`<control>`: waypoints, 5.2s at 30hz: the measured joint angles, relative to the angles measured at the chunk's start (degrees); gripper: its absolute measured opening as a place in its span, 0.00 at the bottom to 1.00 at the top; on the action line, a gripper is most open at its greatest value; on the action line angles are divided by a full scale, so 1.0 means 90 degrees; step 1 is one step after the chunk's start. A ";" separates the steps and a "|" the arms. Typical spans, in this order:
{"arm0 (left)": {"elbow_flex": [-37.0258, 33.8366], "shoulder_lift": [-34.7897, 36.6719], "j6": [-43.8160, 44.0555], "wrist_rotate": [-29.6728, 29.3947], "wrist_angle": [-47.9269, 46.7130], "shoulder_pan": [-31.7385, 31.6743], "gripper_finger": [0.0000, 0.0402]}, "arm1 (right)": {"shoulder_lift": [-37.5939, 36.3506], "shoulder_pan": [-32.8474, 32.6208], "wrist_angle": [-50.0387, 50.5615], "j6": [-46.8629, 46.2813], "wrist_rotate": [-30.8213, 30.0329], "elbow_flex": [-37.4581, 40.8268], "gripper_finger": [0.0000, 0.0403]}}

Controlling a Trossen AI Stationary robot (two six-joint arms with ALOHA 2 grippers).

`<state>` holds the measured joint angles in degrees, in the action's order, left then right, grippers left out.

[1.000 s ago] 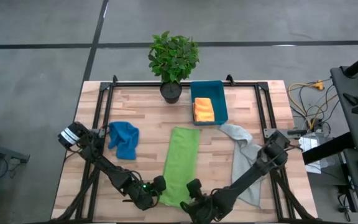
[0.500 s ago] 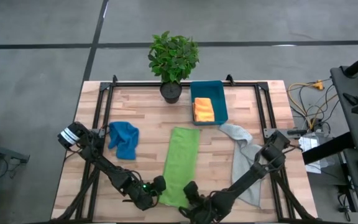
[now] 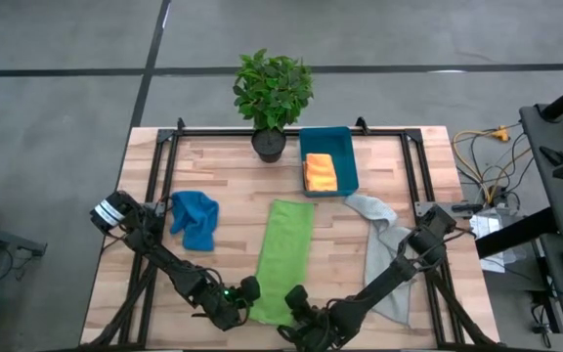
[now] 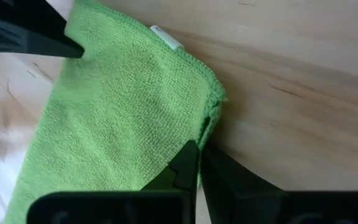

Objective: Fold microfiber towels
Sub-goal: Fold the green microfiber towel

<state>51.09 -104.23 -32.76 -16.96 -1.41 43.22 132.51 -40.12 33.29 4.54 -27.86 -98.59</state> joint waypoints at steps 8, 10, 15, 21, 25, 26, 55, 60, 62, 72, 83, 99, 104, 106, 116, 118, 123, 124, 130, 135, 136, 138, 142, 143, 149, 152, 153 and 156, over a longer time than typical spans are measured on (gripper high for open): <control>-0.0036 0.0605 0.0331 0.0244 -0.0080 -0.0059 0.00 | -0.0096 0.0018 0.0114 -0.0623 -0.0019 -0.0287 0.02; -0.0024 0.0769 0.0565 0.0398 -0.0008 -0.0107 0.00 | -0.0199 0.0020 0.0115 -0.0830 -0.0019 -0.0322 0.02; -0.0020 0.1059 0.1134 0.1071 0.0008 -0.0223 0.00 | -0.0495 0.0024 0.0094 -0.1509 0.0260 -0.0348 0.02; 0.0002 0.1181 0.1953 0.1996 0.0070 -0.0293 0.00 | -0.0795 0.0019 -0.0086 -0.2115 0.1220 -0.0336 0.02; 0.0005 0.1181 0.2366 0.2219 0.0136 -0.0311 0.00 | -0.0847 -0.0004 -0.0269 -0.2374 0.1443 -0.0325 0.02; 0.0005 0.1181 0.2427 0.2229 0.0145 -0.0340 0.00 | -0.0850 -0.0006 -0.0271 -0.2443 0.1473 -0.0325 0.02; -0.0980 0.1485 0.3556 0.4103 0.1416 -0.1936 0.00 | -0.2758 0.0355 -0.4041 -0.5391 0.1173 0.3719 0.02; -0.1587 0.1700 0.4126 0.3838 0.2434 -0.2286 0.00 | -0.3332 0.0463 -0.4204 -0.5722 0.1065 0.4546 0.02; -0.1734 0.1730 0.4291 0.3804 0.2744 -0.2437 0.00 | -0.3504 0.0530 -0.4300 -0.5742 0.1069 0.4814 0.02; -0.2079 0.2008 0.4411 0.3799 0.2740 -0.3153 0.00 | -0.3815 0.1145 -0.4504 -0.5757 0.1177 0.5490 0.02; -0.2194 0.2045 0.4215 0.3763 0.2750 -0.4133 0.00 | -0.3854 0.1870 -0.4595 -0.5621 0.1665 0.5931 0.02; -0.2475 0.2041 0.4203 0.3358 0.2761 -0.4809 0.00 | -0.3850 0.2845 -0.4531 -0.5337 0.1826 0.6018 0.02; -0.2514 0.2038 0.4224 0.2755 0.2761 -0.4809 0.00 | -0.3844 0.3019 -0.4391 -0.5336 0.1812 0.6020 0.02; -0.2510 0.2038 0.4229 0.2548 0.2768 -0.4809 0.00 | -0.3842 0.3048 -0.4307 -0.5349 0.1809 0.6020 0.02; -0.2471 0.1873 0.4273 0.2452 0.2785 -0.4807 0.00 | -0.3840 0.3066 -0.4115 -0.5627 0.1806 0.6015 0.02; -0.2452 0.1830 0.4331 0.2317 0.2787 -0.4806 0.00 | -0.3840 0.3089 -0.4018 -0.5876 0.1763 0.6013 0.02; -0.2447 0.1820 0.4934 0.1406 0.2775 -0.4820 0.00 | -0.3840 0.3171 -0.3666 -0.6564 0.1399 0.6013 0.02; -0.2452 0.1820 0.4944 0.1335 0.2768 -0.4837 0.00 | -0.3840 0.3188 -0.3662 -0.6635 0.1327 0.6016 0.02; -0.2431 0.1880 0.4982 0.1254 0.2729 -0.4923 0.10 | -0.3943 0.3253 -0.3659 -0.7051 0.0761 0.6016 0.06; -0.2402 0.2083 0.5802 0.0792 0.2771 -0.4980 0.21 | -0.4404 0.3252 -0.3664 -0.7124 -0.0028 0.6016 0.17; -0.2402 0.2118 0.5920 0.0739 0.2751 -0.4991 0.23 | -0.4514 0.3252 -0.3668 -0.7082 -0.0119 0.6016 0.19; -0.2402 0.2185 0.5939 0.0704 0.2764 -0.4991 0.27 | -0.4713 0.3252 -0.3683 -0.6889 -0.0219 0.6016 0.24; -0.2402 0.2290 0.5941 0.0712 0.2763 -0.4988 0.30 | -0.4939 0.3143 -0.3759 -0.6671 -0.0192 0.6016 0.32; -0.2402 0.2302 0.5944 0.0717 0.2763 -0.4982 0.31 | -0.4966 0.3085 -0.3818 -0.6616 -0.0103 0.6016 0.33; -0.2420 0.2337 0.4863 0.1992 0.2753 -0.4847 0.29 | -0.4806 0.2496 -0.4366 -0.5318 0.0866 0.6016 0.37; -0.2421 0.2337 0.3671 0.2618 0.2747 -0.4445 0.26 | -0.4528 0.2060 -0.4620 -0.4269 0.1002 0.5948 0.37; -0.2413 0.2337 0.3368 0.2663 0.2739 -0.4281 0.25 | -0.4420 0.1920 -0.4664 -0.3908 0.1004 0.5884 0.37; -0.2348 0.2337 0.2628 0.2665 0.2711 -0.3728 0.24 | -0.4047 0.1590 -0.4712 -0.3110 0.0992 0.5573 0.39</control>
<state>29.96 -83.20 -9.11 7.03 22.99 9.67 96.08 -25.82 -9.12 -23.45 -18.93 -48.43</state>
